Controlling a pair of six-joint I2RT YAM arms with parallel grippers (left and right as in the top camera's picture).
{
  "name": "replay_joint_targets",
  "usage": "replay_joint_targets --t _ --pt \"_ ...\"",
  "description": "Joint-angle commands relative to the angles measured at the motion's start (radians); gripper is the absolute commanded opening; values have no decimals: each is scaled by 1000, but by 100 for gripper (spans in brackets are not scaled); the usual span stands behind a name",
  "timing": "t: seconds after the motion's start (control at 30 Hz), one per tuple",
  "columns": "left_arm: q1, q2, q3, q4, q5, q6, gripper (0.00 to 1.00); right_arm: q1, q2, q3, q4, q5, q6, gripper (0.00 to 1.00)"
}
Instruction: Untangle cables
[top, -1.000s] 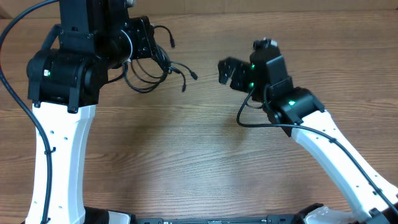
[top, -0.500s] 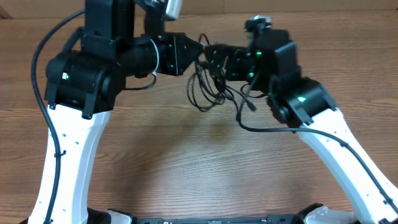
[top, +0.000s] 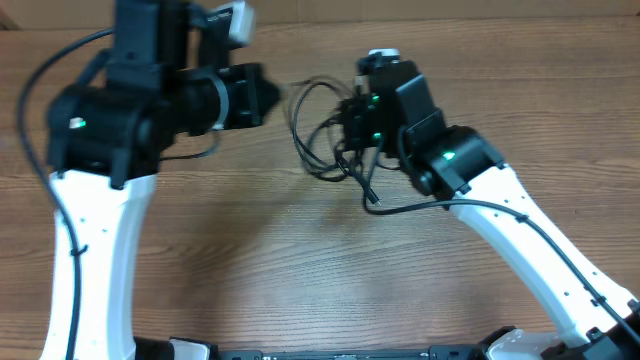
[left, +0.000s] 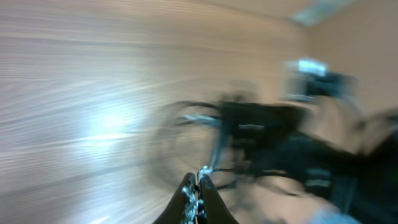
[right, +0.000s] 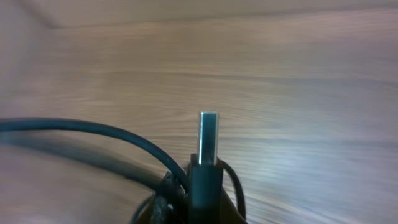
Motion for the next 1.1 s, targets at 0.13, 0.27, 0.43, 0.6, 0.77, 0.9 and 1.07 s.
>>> replay_joint_targets --t 0.13,0.27,0.43,0.6,0.77,0.9,1.07 --pt "186 -251 44 -56 -296 35 4 -236 -98 -1 -61 72 12 4" --pt "204 -280 43 -56 -281 35 4 -247 -100 -1 -62 -53 12 4" --pt "184 -237 40 -58 -206 80 5 -188 -111 7 -35 -101 29 4" --pt "138 -116 39 -66 -136 103 45 -157 -135 75 -34 -98 32 4" --pt "56 59 39 -45 154 158 100 -159 -159 116 -44 -95 31 4" --pt "-18 216 39 0 372 146 98 -159 -167 116 -62 -95 31 4" --pt "-59 351 39 117 734 143 92 -159 -167 116 -99 -82 30 4"
